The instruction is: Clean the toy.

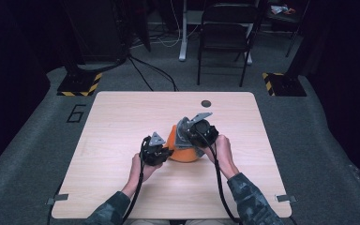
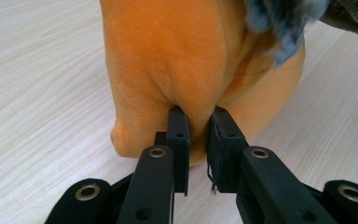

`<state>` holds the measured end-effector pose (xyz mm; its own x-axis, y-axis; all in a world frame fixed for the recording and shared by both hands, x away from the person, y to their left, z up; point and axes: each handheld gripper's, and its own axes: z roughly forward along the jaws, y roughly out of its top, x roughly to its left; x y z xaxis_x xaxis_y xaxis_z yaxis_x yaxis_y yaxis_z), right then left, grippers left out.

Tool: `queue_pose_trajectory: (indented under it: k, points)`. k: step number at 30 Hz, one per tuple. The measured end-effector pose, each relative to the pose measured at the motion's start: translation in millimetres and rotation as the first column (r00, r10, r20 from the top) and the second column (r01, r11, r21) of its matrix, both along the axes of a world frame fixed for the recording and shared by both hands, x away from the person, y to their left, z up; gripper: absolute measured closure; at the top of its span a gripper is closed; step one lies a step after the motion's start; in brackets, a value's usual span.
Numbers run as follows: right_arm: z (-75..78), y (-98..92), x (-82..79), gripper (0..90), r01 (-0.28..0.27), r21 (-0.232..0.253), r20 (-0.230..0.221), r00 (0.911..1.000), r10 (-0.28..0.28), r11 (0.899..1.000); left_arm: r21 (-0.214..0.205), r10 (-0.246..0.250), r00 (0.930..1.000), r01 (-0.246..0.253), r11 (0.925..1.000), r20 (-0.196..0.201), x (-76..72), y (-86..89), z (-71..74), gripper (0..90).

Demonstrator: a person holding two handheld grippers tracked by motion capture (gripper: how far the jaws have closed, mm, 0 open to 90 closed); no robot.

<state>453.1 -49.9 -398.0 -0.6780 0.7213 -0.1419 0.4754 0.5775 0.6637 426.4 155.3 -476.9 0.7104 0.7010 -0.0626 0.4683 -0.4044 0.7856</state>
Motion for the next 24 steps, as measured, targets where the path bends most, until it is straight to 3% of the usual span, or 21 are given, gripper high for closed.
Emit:
queue_pose_trajectory:
  k: [3,5,6,13,15,16,24]
  points:
    - [-4.7,2.1,2.3,72.1,-0.004,-0.024,0.009,1.0,0.004,1.0,0.0,-0.004,1.0,0.004,1.0,0.0,0.2,0.5,-0.7,80.0]
    - [-6.8,-1.2,4.5,72.5,0.022,-0.042,-0.012,0.9997,-0.022,0.999,0.003,-0.008,1.0,0.008,1.0,0.004,0.3,-0.3,-0.4,80.1]
    - [-8.1,-3.3,5.2,72.6,0.044,-0.045,-0.043,0.998,-0.046,0.998,0.005,-0.007,1.0,0.007,1.0,0.006,0.0,-0.8,-0.6,80.1]
    - [-20.9,-22.4,17.9,73.3,0.069,-0.062,-0.086,0.9935,-0.074,0.996,0.002,-0.01,0.9999,0.01,0.9999,0.002,0.5,-0.8,-0.7,80.1]
    - [-25.2,-26.3,20.6,73.5,0.08,-0.074,-0.118,0.989,-0.088,0.994,0.001,-0.011,0.9999,0.011,0.9999,0.001,0.7,-0.6,-0.8,80.1]
    - [-28.7,-29.0,21.9,73.7,0.107,-0.072,-0.145,0.9825,-0.117,0.992,-0.003,-0.012,0.9999,0.012,0.9999,0.002,1.0,-0.5,-1.0,80.1]
    - [-46.8,-39.1,30.9,73.7,0.137,-0.115,-0.184,0.9703,-0.157,0.984,-0.006,-0.011,0.9999,0.011,0.9999,0.0,1.9,-0.4,-0.8,80.1]
